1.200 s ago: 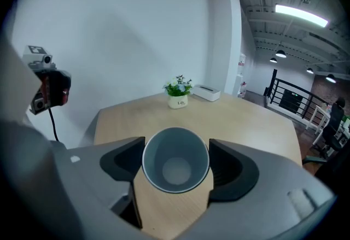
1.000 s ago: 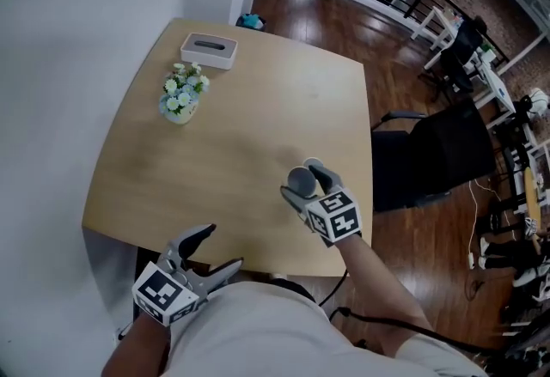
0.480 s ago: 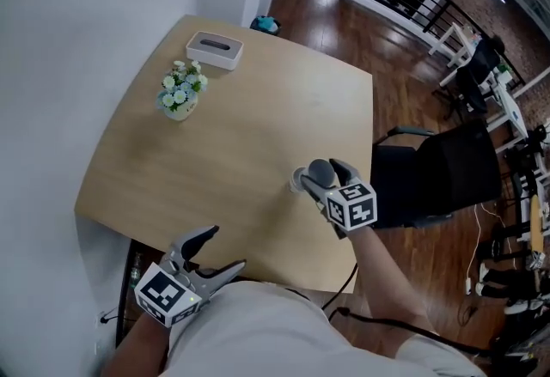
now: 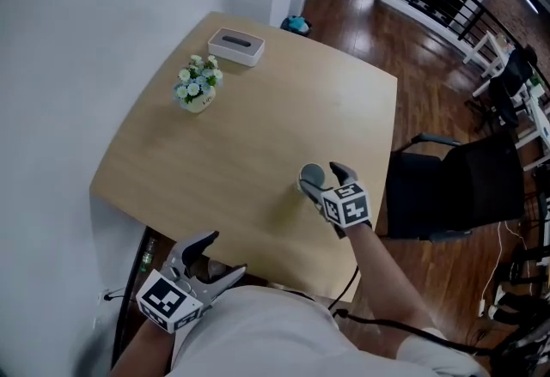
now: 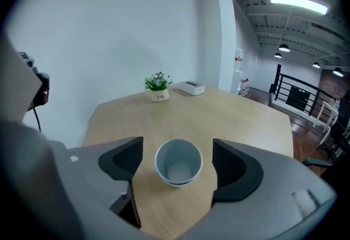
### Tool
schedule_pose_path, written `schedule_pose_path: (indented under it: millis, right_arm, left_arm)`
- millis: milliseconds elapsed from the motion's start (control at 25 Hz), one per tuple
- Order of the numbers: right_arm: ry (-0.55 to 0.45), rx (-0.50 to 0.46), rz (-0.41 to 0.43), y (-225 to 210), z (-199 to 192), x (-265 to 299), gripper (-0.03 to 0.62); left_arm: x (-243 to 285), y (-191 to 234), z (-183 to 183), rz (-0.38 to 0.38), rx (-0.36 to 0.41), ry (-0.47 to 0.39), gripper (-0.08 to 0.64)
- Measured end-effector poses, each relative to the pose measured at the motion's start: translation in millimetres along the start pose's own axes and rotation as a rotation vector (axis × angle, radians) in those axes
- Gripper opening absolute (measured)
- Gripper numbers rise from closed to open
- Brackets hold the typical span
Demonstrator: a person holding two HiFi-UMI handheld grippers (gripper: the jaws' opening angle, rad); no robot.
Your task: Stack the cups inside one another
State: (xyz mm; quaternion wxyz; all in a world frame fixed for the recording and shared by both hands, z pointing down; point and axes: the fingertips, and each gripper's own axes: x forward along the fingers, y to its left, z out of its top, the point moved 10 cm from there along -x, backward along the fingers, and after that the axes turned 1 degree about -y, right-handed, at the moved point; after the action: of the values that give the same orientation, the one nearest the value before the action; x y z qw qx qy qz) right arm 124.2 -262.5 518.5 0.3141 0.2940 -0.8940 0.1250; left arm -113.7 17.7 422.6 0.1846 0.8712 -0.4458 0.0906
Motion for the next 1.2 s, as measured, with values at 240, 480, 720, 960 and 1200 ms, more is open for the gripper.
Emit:
schedule_pose_path:
  millis: [240, 480, 720, 960, 1200]
  right_arm:
    - [-0.049, -0.039, 0.089, 3.9, -19.0, -32.1, 0.398]
    - [-0.059, -0.065, 0.170, 33.5, -51.7, -94.0, 0.398]
    - [-0.095, -0.034, 0.138, 75.6, -85.7, -175.7, 0.398]
    - [-0.115, -0.006, 0.083, 139.9, -127.1, -262.6, 0.399]
    - [-0.095, 0.009, 0.027, 198.4, -172.9, -338.6, 0.399]
  left_arm:
    - [0.5, -45.2, -11.2, 0.112, -0.055, 0.036, 0.342]
    - [-3.4, -92.2, -18.2, 0.135, -0.066, 0.058, 0.342]
    - [-22.8, -128.4, -15.4, 0.086, 0.000, 0.009, 0.342]
    - [-78.6, -171.9, -41.0, 0.043, 0.018, -0.075, 0.334]
    - [-112.4, -195.6, -109.3, 0.011, -0.060, -0.062, 0.331]
